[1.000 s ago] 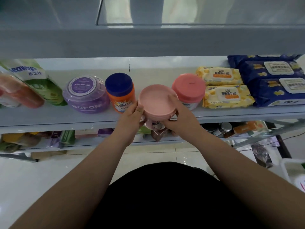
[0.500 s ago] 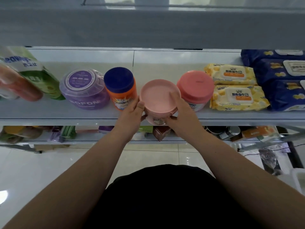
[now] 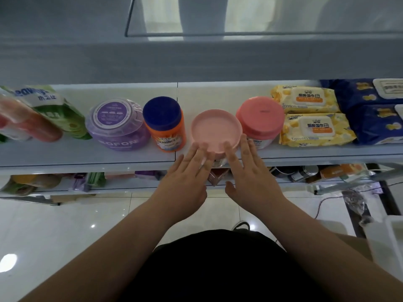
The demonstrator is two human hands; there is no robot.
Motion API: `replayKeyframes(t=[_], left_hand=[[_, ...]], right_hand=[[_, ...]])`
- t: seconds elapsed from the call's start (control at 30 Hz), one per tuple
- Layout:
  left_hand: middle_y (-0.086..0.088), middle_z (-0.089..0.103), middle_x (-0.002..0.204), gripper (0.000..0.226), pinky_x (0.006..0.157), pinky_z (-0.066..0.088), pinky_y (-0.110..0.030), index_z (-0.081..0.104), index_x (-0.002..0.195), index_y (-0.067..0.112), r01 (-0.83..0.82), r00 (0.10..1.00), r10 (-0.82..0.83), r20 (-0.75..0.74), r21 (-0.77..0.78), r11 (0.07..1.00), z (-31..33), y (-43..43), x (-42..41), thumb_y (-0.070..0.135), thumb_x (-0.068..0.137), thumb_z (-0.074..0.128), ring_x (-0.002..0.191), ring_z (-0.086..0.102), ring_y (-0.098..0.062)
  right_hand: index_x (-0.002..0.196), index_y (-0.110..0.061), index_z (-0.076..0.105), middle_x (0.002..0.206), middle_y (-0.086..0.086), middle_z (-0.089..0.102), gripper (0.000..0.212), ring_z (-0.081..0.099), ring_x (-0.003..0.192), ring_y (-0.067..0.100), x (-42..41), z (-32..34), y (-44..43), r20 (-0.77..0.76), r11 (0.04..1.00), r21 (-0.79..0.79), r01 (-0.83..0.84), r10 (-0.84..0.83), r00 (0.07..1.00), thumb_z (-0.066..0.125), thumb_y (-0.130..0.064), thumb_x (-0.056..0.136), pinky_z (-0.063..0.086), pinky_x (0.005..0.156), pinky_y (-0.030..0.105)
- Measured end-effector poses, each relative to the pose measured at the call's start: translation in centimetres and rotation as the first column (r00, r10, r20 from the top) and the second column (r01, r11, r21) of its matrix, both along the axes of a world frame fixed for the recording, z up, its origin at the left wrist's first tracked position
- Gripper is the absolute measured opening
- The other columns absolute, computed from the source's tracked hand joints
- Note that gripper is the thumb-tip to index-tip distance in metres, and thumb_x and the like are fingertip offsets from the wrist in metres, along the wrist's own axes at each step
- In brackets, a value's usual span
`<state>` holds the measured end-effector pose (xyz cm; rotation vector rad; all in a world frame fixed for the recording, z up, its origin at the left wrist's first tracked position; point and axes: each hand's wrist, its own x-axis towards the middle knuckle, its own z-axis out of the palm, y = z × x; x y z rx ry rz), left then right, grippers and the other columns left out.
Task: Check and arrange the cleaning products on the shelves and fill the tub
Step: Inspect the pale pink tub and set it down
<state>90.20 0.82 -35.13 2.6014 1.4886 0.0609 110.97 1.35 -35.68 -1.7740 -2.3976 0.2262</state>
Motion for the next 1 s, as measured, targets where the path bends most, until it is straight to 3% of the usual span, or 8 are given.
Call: replayKeyframes(t=[0.17, 0.33, 0.5, 0.77, 0.83, 0.93, 1.0], left_hand=[[-0.014, -0.01, 0.169, 0.083, 0.125, 0.014, -0.058, -0.001, 0.162, 0.014, -0.024, 0.998, 0.023, -0.052, -0.006, 1.0, 0.4, 1.7, 0.2, 0.032, 0.1, 0.05, 0.156, -0.01, -0.033], [-0.016, -0.024, 0.166, 0.088, 0.126, 0.008, -0.056, -0.017, 0.159, 0.012, -0.042, 0.995, 0.039, -0.088, -0.041, 0.998, 0.7, 3.9, 0.7, 0.034, 0.101, 0.046, 0.154, -0.019, -0.036], [-0.015, -0.027, 0.165, 0.103, 0.127, 0.003, -0.053, -0.017, 0.159, 0.011, -0.062, 0.995, 0.054, -0.085, -0.105, 0.993, 1.0, 5.4, 1.2, 0.041, 0.095, 0.056, 0.153, -0.022, -0.036], [-0.013, -0.03, 0.164, 0.095, 0.122, -0.006, -0.049, -0.02, 0.159, 0.011, -0.106, 0.992, 0.097, -0.082, -0.107, 0.989, 0.8, 6.3, 1.7, 0.027, 0.098, 0.051, 0.152, -0.024, -0.036], [-0.014, -0.027, 0.166, 0.097, 0.124, -0.001, -0.052, -0.018, 0.159, 0.012, -0.12, 0.993, 0.119, -0.016, -0.139, 0.983, 0.5, 5.6, 1.9, 0.032, 0.096, 0.053, 0.154, -0.017, -0.038], [-0.023, 0.012, 0.166, 0.086, 0.117, 0.031, -0.062, 0.012, 0.162, 0.011, -0.094, 0.993, 0.1, 0.06, -0.101, 0.99, -0.4, 3.5, 2.7, 0.046, 0.088, 0.035, 0.15, 0.021, -0.048], [-0.024, 0.023, 0.162, 0.08, 0.114, 0.034, -0.062, 0.023, 0.16, 0.014, -0.074, 0.996, 0.081, 0.04, -0.138, 0.988, -1.3, 2.5, 3.7, 0.046, 0.088, 0.026, 0.145, 0.03, -0.049]], right_hand=[[0.163, -0.014, 0.023, 0.165, 0.03, 0.019, 0.09, 0.016, 0.152, 0.053, -1.0, 0.2, 1.5, 0.053, 0.998, 0.051, 0.045, -0.048, 0.997, 0.053, -0.044, 0.084, 0.028, 0.117, 0.067], [0.165, -0.024, 0.002, 0.17, 0.021, 0.005, 0.104, -0.002, 0.156, 0.048, -1.4, 0.3, 4.2, 0.171, 0.997, 0.012, 0.073, -0.074, 0.982, 0.068, -0.041, 0.086, 0.011, 0.122, 0.065], [0.158, -0.033, -0.024, 0.171, 0.009, -0.019, 0.105, -0.019, 0.155, 0.042, -2.1, 1.1, 5.8, 0.196, 0.985, -0.109, 0.133, -0.11, 0.974, 0.059, -0.033, 0.095, 0.001, 0.123, 0.061], [0.161, -0.036, -0.017, 0.172, 0.007, -0.016, 0.1, -0.016, 0.156, 0.04, -2.6, 2.5, 6.6, 0.141, 0.971, -0.186, 0.151, -0.126, 0.982, 0.058, -0.032, 0.096, 0.001, 0.125, 0.06], [0.162, -0.034, -0.013, 0.172, 0.006, -0.012, 0.098, -0.014, 0.157, 0.039, -1.9, 2.4, 6.1, 0.111, 0.977, -0.163, 0.138, -0.121, 0.986, 0.059, -0.034, 0.095, 0.001, 0.124, 0.06], [0.165, -0.028, 0.004, 0.172, 0.01, -0.009, 0.093, -0.011, 0.157, 0.039, 0.4, 1.9, 5.2, 0.057, 0.984, -0.087, 0.156, -0.151, 0.987, 0.061, -0.034, 0.092, 0.002, 0.124, 0.059], [0.164, -0.026, 0.014, 0.172, 0.015, -0.005, 0.088, -0.009, 0.157, 0.04, 2.6, 2.0, 5.4, 0.0, 0.978, -0.08, 0.194, -0.195, 0.981, 0.063, -0.037, 0.092, 0.004, 0.124, 0.059]])
